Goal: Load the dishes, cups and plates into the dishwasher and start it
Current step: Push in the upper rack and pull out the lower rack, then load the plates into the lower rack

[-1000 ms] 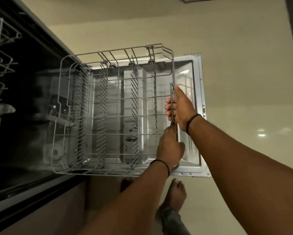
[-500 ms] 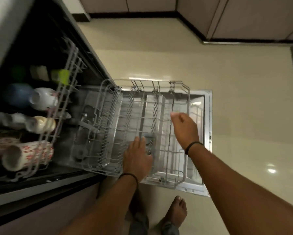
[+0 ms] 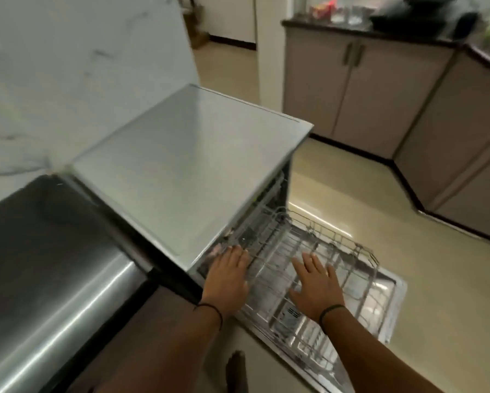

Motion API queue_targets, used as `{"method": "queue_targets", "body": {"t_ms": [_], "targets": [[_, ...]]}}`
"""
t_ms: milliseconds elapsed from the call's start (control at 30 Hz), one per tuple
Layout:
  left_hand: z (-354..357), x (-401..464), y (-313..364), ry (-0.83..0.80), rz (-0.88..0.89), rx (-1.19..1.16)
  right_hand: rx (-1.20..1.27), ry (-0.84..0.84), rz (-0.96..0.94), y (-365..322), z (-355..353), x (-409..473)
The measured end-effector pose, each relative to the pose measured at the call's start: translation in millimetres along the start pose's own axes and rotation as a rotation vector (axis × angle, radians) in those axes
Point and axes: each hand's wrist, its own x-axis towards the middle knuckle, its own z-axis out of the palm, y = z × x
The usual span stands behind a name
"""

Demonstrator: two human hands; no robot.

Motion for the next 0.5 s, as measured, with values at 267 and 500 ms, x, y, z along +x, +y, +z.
{"method": "queue_targets", "body": {"t_ms": [267, 500], "targets": [[-87.3, -83.6, -74.5, 0.313, -0.143, -0.022, -0.075, 0.183, -0.395, -125.8, -88.9, 0.6], [-118.2, -160.5, -183.5, 0.449, -0.499, -0.052, -0.087, 0.253, -0.657, -256.3, -110.2, 6.9]]}}
